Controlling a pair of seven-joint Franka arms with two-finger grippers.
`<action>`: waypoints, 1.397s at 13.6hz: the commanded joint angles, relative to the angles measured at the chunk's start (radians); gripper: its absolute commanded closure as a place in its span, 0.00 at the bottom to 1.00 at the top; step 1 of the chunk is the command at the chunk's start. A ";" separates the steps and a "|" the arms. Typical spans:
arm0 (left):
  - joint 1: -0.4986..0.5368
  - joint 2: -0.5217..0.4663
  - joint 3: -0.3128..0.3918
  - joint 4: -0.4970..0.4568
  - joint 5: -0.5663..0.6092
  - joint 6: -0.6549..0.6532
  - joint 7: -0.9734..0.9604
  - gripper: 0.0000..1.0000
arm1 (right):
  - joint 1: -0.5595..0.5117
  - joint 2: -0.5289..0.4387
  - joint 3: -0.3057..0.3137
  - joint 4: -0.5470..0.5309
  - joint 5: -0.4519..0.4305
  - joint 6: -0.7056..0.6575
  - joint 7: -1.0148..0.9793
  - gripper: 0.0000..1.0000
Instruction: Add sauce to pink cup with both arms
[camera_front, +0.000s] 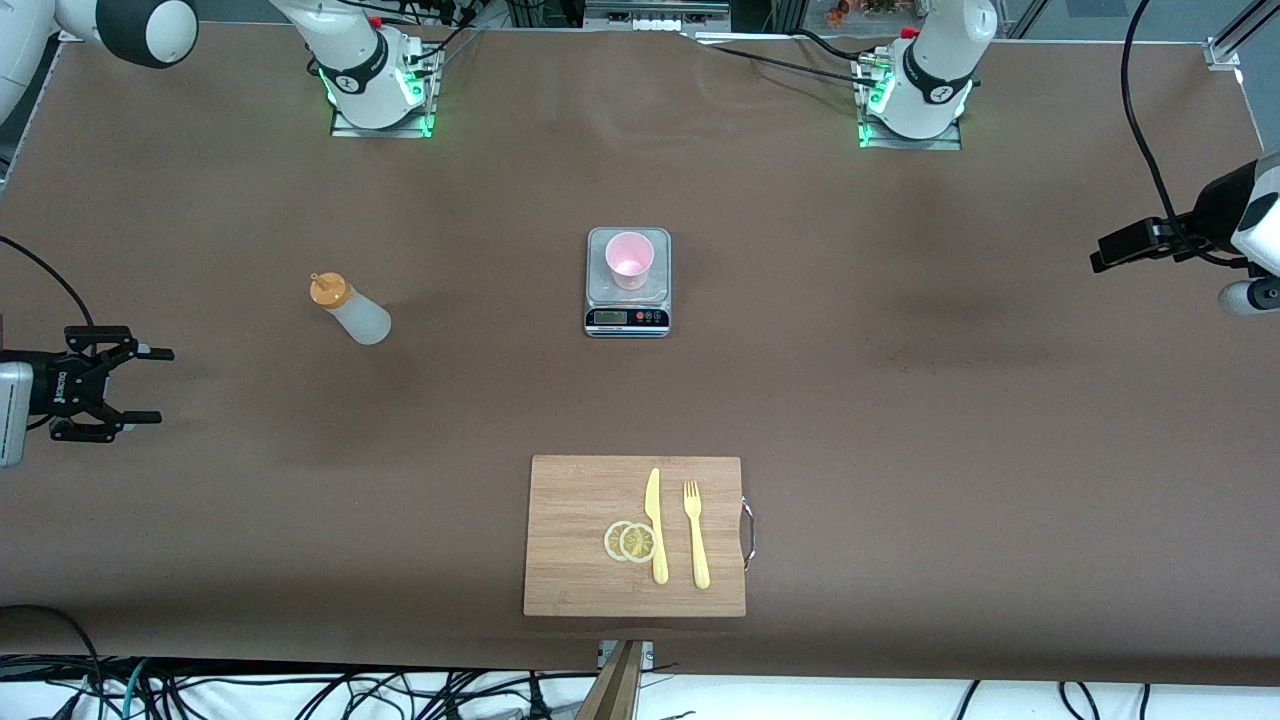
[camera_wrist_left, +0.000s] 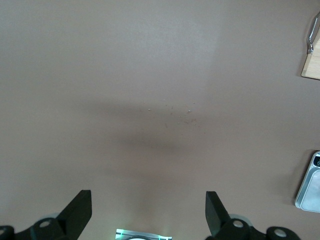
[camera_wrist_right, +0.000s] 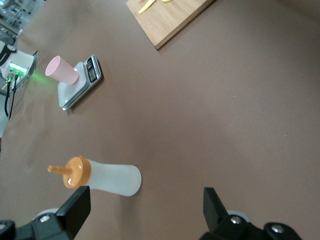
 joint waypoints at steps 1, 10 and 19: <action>-0.001 0.004 0.002 0.012 -0.022 0.000 -0.006 0.00 | 0.055 -0.066 -0.002 0.009 -0.054 -0.016 0.202 0.00; -0.001 0.004 0.002 0.012 -0.024 0.000 -0.005 0.00 | 0.167 -0.247 0.202 -0.014 -0.411 -0.004 0.925 0.00; 0.000 0.000 0.002 0.019 -0.024 0.030 -0.005 0.00 | 0.167 -0.442 0.254 -0.229 -0.566 -0.002 1.216 0.00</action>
